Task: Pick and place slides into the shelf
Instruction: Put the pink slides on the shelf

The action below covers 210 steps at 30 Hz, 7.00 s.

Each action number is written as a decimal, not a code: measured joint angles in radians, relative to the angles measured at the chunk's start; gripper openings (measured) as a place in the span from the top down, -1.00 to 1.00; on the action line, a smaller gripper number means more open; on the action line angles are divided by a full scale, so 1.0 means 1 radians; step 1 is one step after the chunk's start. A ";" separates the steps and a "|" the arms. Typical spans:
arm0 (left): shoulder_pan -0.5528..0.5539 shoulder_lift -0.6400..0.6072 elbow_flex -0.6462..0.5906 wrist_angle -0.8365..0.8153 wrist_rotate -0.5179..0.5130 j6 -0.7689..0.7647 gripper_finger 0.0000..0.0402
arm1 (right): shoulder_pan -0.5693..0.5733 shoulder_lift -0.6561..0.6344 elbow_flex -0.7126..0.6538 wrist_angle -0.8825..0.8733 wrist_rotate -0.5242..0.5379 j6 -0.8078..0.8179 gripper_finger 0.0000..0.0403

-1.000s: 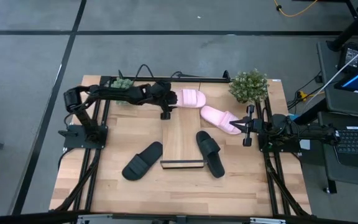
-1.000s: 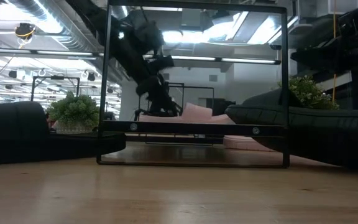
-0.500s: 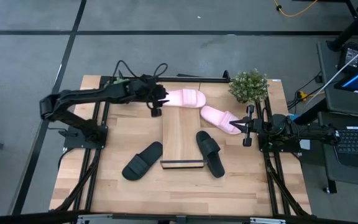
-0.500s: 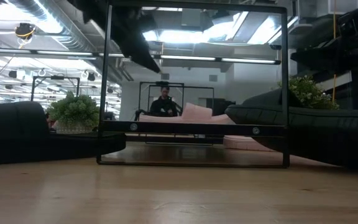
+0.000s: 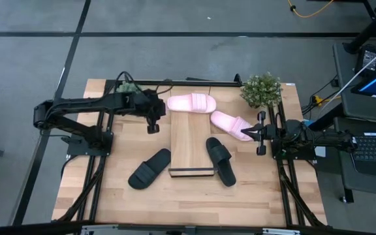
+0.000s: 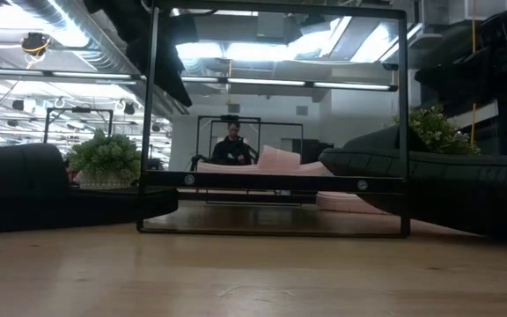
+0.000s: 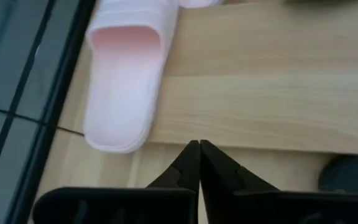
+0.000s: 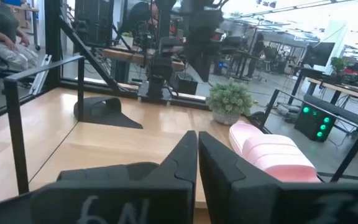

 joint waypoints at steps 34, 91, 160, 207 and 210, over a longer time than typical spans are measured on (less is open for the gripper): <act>-0.044 -0.540 -0.730 0.837 0.036 -0.144 1.00 | 0.005 0.126 0.278 -0.358 0.079 0.197 0.99; -0.043 -0.539 -0.730 0.813 0.029 -0.105 1.00 | 0.324 0.810 0.418 -0.670 0.363 1.407 0.74; -0.043 -0.539 -0.730 0.810 0.029 -0.105 1.00 | 0.323 1.079 0.359 -0.577 0.563 1.476 0.30; -0.043 -0.539 -0.730 0.808 0.029 -0.105 1.00 | 0.322 1.343 0.361 -0.331 0.686 1.455 0.95; -0.043 -0.539 -0.730 0.806 0.030 -0.105 1.00 | 0.322 1.301 0.358 -0.338 0.676 1.442 0.95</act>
